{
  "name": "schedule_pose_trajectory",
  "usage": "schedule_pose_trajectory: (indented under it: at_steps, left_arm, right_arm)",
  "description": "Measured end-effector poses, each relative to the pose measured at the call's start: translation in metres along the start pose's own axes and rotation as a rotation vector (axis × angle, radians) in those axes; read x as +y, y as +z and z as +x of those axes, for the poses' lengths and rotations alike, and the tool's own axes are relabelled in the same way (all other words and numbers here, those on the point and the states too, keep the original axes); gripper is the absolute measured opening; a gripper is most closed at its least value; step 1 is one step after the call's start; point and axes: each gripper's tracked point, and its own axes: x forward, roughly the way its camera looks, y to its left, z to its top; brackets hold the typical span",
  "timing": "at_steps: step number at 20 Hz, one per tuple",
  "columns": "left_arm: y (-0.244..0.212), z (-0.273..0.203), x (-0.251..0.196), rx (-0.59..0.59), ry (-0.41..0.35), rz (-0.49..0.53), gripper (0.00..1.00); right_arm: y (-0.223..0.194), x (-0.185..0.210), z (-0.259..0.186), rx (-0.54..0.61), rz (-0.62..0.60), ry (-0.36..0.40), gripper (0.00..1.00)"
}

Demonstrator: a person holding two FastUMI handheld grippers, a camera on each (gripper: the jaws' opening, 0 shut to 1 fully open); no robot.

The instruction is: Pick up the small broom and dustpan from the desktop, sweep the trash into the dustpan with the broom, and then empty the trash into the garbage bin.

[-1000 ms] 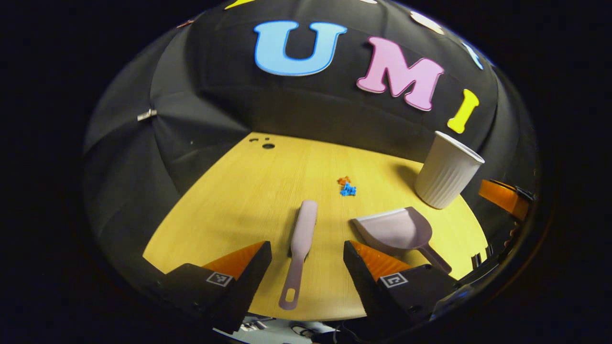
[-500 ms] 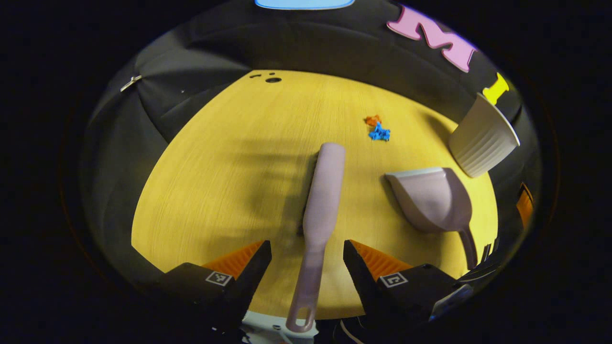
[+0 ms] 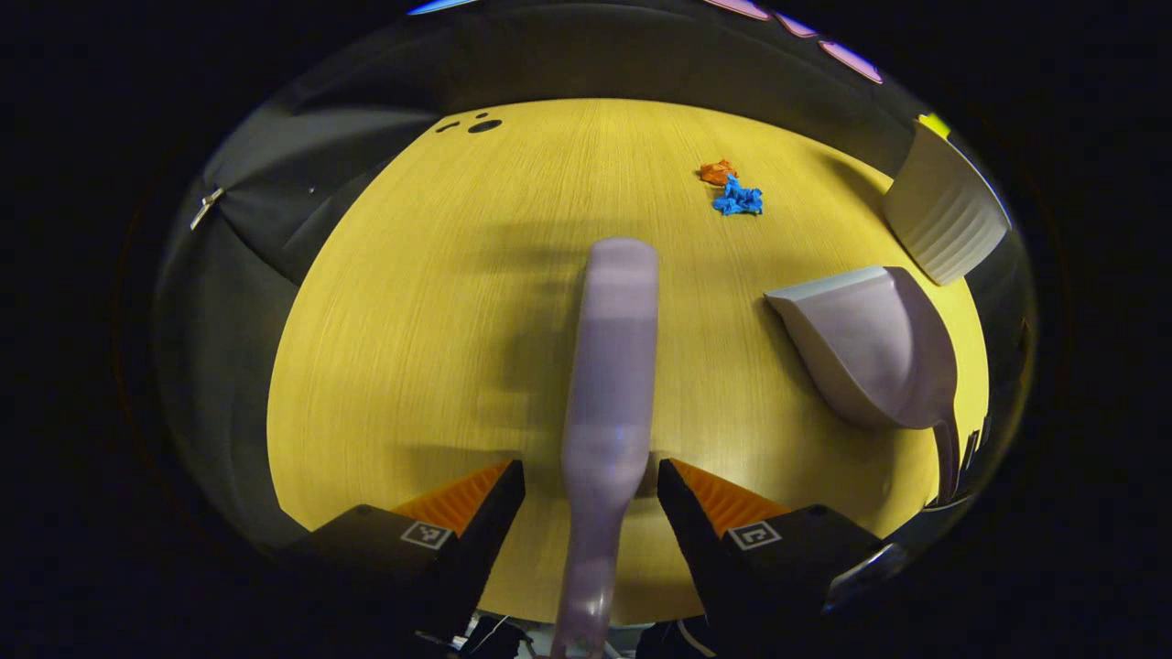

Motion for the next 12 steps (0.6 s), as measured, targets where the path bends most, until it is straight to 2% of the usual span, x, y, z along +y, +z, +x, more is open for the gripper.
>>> schedule_pose_trajectory:
  at_steps: [1,3,4,5,7,9,10,12]
  left_arm:
    - [-0.002,0.002,-0.003,0.006,-0.002,0.006,0.93]
    - [-0.007,0.005,-0.007,0.009,-0.005,-0.001,0.89]
    - [-0.005,0.007,-0.007,-0.006,-0.005,-0.005,0.78]
    - [-0.005,0.005,-0.006,-0.006,-0.002,-0.013,0.74]
    - [-0.005,0.006,-0.003,-0.019,0.005,-0.031,0.75]
    - [-0.005,0.005,0.002,-0.023,0.011,-0.041,0.66]
    - [-0.005,0.006,0.004,-0.026,0.014,-0.048,0.55]
    - [-0.004,0.006,0.005,-0.044,0.014,-0.043,0.42]
  right_arm:
    - [0.000,-0.002,0.002,0.002,0.008,-0.007,0.98]
    - [0.001,-0.004,0.001,0.002,0.021,-0.011,0.98]
    - [0.000,-0.003,0.002,0.004,0.019,-0.010,0.99]
    - [-0.001,-0.003,0.002,0.009,0.015,-0.008,0.99]
    - [-0.003,-0.001,0.002,0.019,0.008,-0.003,0.99]
    - [-0.005,0.000,0.001,0.029,0.009,0.001,0.99]
    - [-0.008,0.000,-0.001,0.034,0.012,-0.002,0.99]
    - [-0.003,-0.008,-0.006,0.023,0.028,-0.024,0.99]
